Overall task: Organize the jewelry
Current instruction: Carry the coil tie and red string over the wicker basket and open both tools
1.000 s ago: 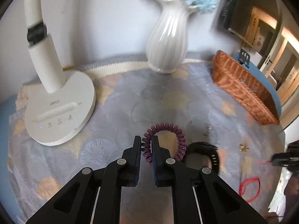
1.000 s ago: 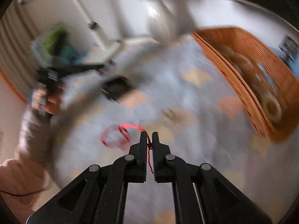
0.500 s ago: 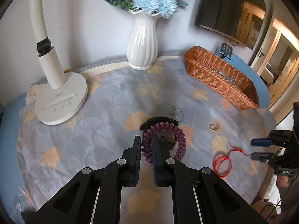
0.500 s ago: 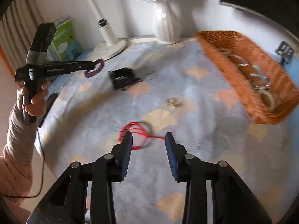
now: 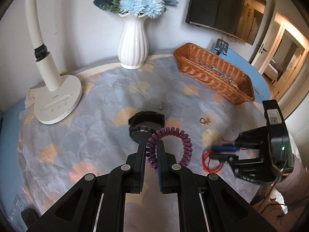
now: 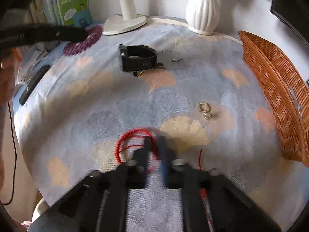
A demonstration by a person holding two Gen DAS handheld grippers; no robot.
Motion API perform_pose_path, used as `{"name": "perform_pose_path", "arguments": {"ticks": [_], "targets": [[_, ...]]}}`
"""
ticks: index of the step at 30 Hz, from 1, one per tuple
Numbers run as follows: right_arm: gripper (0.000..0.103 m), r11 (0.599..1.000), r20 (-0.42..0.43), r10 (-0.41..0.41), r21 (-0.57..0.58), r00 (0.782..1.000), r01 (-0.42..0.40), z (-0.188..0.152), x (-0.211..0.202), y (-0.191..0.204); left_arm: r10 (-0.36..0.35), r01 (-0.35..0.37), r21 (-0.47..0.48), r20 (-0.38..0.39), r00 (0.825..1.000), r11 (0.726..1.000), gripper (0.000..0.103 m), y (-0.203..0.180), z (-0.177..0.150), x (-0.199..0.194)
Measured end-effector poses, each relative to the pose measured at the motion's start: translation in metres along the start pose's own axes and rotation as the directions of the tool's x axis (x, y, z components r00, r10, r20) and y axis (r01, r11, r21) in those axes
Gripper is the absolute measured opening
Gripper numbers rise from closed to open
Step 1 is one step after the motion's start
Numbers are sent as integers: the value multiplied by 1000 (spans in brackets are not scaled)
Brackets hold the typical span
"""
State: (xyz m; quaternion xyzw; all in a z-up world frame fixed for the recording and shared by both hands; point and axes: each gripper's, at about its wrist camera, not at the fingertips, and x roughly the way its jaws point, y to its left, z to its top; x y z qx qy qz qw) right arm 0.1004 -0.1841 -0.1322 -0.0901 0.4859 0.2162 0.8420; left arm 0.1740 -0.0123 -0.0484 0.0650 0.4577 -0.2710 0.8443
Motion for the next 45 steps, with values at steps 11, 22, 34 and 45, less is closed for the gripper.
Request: {"name": "perform_pose_path", "arguments": {"ticks": [11,22,34,45], "targets": [[5,997,120,-25,80,992,16,-21,-83,-42,6,-8,79,21,1000,997,11,-41,42,-1],[5,909,218,-294,364,931,202,25,-156,-208,-72,61,177,57,996,982,11,-135,152,61],[5,798,59,-123,599,991,63,48,-54,-334,-56,67,157,-74,996,985,11,-192,206,199],[10,813,52,-91,581,995,44,49,-44,-328,-68,87,197,-103,992,977,19,-203,196,210]]}}
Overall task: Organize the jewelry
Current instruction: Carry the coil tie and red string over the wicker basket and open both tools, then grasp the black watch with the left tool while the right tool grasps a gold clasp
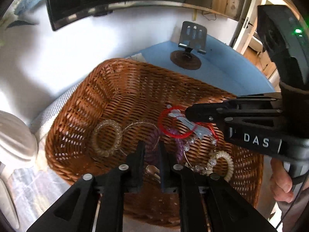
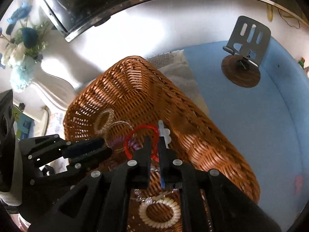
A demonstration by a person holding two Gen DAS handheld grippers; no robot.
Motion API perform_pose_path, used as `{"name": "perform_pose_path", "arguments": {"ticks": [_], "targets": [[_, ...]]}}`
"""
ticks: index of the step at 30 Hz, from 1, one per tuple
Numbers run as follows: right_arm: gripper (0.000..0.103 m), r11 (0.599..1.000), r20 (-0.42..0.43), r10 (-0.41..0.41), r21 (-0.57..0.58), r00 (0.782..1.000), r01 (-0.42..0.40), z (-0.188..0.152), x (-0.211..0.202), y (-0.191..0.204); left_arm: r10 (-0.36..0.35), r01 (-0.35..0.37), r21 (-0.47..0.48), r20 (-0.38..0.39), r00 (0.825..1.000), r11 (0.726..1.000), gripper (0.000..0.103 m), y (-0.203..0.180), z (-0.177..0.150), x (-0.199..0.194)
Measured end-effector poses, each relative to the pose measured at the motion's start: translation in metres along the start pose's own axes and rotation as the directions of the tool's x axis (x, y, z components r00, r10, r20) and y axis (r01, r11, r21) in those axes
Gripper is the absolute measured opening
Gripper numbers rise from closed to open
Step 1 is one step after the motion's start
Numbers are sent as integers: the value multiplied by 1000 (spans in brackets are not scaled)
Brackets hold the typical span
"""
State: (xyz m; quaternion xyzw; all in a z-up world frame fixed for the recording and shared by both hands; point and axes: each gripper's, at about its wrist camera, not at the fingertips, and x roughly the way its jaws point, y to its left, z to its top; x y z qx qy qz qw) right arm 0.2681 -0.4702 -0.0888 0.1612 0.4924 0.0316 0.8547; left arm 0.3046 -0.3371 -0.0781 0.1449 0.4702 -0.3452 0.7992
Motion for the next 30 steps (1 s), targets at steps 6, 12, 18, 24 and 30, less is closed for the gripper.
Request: {"name": "perform_pose_path", "arguments": {"ticks": [6,12,18,24,30], "targets": [[10,997,59,-56,-44,997,58,-14,-36,15,11,-10,-18,56,998,1000,27,16,-20,-49],[24,990,158,-63,-118,985,82,-45,-91,59,95,-86,-67,140,986,994,36,52,-69,-133],[29,977,196,-12,-205,980,53,-79,-117,122,185,-157,-140,216,959,978,40,92,-128,-210],[31,962,172,38,-274,984,11,-106,-108,174,213,-164,-245,188,959,956,40,137,-179,-234],[31,937,91,74,-346,993,-38,-148,-80,197,173,-148,-193,121,978,970,40,159,-223,-208]]}}
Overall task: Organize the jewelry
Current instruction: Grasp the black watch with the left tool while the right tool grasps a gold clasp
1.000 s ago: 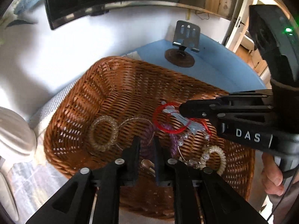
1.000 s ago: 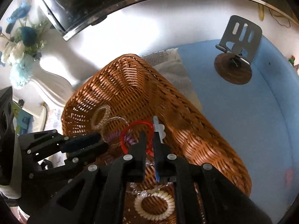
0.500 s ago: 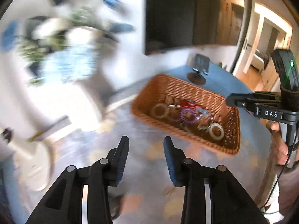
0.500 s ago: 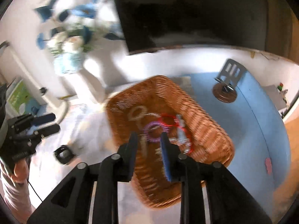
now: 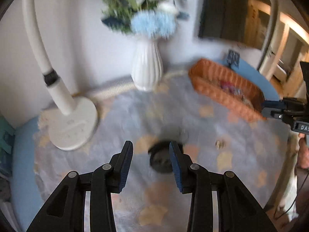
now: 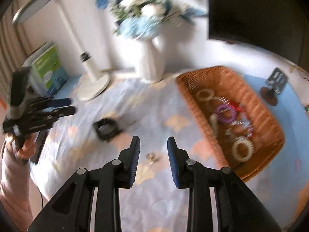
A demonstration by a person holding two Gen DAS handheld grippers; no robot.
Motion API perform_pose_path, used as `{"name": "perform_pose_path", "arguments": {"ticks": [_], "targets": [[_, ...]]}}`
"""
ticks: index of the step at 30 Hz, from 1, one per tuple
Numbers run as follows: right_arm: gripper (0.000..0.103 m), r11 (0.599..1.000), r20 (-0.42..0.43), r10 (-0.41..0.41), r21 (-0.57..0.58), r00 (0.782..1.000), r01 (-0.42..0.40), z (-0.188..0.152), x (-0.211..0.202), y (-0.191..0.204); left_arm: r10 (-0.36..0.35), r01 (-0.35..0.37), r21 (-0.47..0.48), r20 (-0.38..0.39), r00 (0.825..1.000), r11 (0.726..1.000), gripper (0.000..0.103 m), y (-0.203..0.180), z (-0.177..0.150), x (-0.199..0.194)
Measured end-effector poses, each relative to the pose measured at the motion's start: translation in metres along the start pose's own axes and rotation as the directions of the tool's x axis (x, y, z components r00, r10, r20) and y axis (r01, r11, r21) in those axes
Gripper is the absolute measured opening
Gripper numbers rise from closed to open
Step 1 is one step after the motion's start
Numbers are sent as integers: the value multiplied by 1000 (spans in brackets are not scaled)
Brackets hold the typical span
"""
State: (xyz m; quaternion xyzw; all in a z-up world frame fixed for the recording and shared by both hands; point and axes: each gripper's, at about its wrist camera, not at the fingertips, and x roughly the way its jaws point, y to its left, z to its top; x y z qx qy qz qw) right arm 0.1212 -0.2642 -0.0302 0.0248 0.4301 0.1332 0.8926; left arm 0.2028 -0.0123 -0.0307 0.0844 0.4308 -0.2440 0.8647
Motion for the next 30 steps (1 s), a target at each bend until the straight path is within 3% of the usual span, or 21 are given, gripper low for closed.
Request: {"name": "perform_pose_path", "arguments": {"ticks": [5,9,11,18,22,24,26,30], "targets": [[31,997,-57,-43,-69,997,39,-31,19,12,-147,149,53,-38,988,987,40,12,-14,34],[31,994,-102,-80,-76,992,73,-41,33,8,-243,246,53,-55,968,968,40,17,-10,55],[31,995,-131,-84,-64,988,76,-44,41,3,-302,307,55,-83,950,950,40,20,-10,68],[31,998,-186,-63,-15,981,61,-50,65,-8,-396,404,36,-127,909,914,42,19,-20,76],[31,999,-199,-39,1,979,40,-52,76,-8,-411,420,24,-169,896,907,43,17,-34,68],[31,1000,-198,-29,-2,980,30,-52,80,-4,-404,417,40,-178,897,908,44,14,-40,63],[31,1000,-194,-28,-9,981,27,-52,82,-1,-351,368,76,-175,920,927,44,5,-45,58],[31,999,-184,-28,-21,983,24,-51,87,-1,-292,310,89,-167,942,947,44,-1,-46,58]]}}
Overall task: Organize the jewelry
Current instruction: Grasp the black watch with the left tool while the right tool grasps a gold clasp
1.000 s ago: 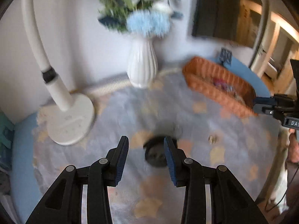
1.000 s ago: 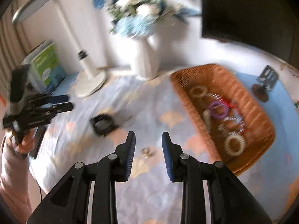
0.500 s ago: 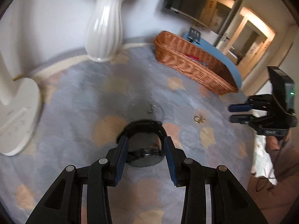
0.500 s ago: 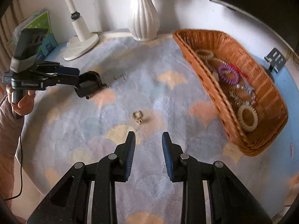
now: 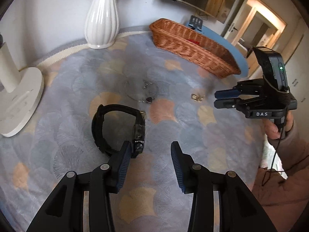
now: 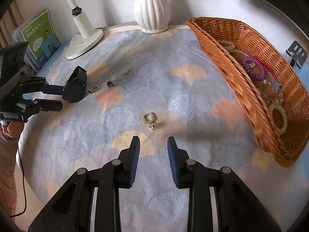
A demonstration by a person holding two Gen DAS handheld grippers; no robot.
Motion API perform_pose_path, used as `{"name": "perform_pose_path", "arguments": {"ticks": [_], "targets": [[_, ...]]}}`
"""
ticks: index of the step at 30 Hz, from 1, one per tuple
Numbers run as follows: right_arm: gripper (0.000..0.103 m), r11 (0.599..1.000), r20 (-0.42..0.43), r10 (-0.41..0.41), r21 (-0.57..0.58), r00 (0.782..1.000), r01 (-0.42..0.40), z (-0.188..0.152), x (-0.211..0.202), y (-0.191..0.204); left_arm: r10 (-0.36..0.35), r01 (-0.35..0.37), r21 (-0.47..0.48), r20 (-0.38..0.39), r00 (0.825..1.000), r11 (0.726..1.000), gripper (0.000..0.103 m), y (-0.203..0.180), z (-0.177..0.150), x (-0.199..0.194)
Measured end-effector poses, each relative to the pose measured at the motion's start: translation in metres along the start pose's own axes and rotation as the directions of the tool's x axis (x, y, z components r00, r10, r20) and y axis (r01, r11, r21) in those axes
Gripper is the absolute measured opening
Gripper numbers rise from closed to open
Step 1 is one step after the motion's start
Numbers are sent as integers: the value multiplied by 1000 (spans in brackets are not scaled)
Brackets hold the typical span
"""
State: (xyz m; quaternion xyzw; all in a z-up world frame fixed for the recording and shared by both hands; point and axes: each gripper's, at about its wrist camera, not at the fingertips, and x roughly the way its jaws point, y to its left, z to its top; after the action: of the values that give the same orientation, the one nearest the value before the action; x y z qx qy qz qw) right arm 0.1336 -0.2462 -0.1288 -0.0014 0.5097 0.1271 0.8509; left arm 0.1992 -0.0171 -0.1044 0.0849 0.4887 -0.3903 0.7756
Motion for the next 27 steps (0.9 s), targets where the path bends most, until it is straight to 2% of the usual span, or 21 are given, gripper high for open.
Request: {"name": "perform_pose_path", "arguments": {"ticks": [3,7,13,16,17,19,22,23,27], "targets": [[31,1000,6,4,-29,1000,-4,-4,4,1,74,-74,16,15,997,997,44,-4,-1,0],[31,999,6,21,-46,1000,-21,-7,12,-1,111,-111,40,5,994,993,43,-8,-1,13],[31,996,34,0,-88,999,3,4,21,6,122,-122,47,4,992,991,43,-6,1,22],[30,989,59,-49,-138,997,57,6,26,17,125,-125,44,9,992,991,43,-5,0,22],[27,986,68,-62,-152,996,71,7,27,20,127,-128,42,10,992,991,43,-5,0,22],[14,982,80,-62,-172,995,76,6,27,25,136,-136,34,14,991,990,42,-6,1,23],[12,976,94,-88,-189,992,105,4,27,32,172,-172,30,16,985,985,27,-6,1,25],[12,976,94,-88,-190,992,104,4,27,33,173,-173,22,15,985,985,17,-5,1,25],[12,981,79,-53,-181,995,66,-2,20,36,180,-180,-4,18,983,984,15,-5,-1,23]]}}
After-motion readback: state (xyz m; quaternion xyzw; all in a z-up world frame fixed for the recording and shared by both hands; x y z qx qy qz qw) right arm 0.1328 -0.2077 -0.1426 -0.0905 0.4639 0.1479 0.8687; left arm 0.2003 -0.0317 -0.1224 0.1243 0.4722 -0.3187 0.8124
